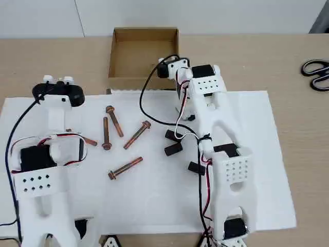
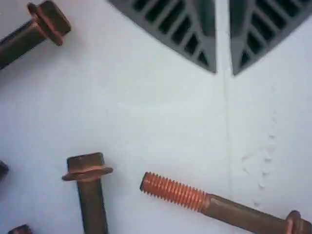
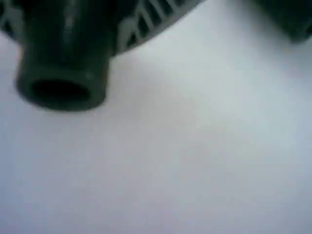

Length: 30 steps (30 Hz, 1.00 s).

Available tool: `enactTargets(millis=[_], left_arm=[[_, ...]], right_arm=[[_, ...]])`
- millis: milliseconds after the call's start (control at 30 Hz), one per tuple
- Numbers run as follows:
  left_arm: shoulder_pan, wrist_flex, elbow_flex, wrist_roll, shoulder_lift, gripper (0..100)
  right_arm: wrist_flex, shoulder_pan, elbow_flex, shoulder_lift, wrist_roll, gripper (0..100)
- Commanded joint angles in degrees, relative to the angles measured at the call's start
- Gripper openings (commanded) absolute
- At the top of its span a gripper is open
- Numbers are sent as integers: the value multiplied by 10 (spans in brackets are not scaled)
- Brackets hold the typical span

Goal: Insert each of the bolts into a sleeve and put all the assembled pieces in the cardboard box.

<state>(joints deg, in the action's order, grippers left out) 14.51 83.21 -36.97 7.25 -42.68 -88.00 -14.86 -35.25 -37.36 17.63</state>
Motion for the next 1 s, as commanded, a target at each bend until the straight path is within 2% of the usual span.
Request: enactTargets(millis=[0, 133, 367, 600, 767, 933, 967], left_arm=[[-1, -1, 7, -2, 0, 8], [-2, 61, 56, -2, 18, 8], [-3, 167, 259, 0, 200, 8], [-84, 171, 393, -6, 379, 8], [-141, 161, 464, -125, 474, 16], [-164, 162, 539, -375, 587, 36], [-164, 163, 555, -407, 612, 36]], right_arm=[[-49, 5, -6, 124, 6, 5], [-107, 8, -3, 209, 7, 4], [-111, 100, 95, 327, 4, 3], [-110, 160, 221, 378, 5, 4], [-106, 206, 265, 389, 5, 6], [-106, 237, 285, 389, 5, 6], [-107, 243, 285, 389, 5, 6]])
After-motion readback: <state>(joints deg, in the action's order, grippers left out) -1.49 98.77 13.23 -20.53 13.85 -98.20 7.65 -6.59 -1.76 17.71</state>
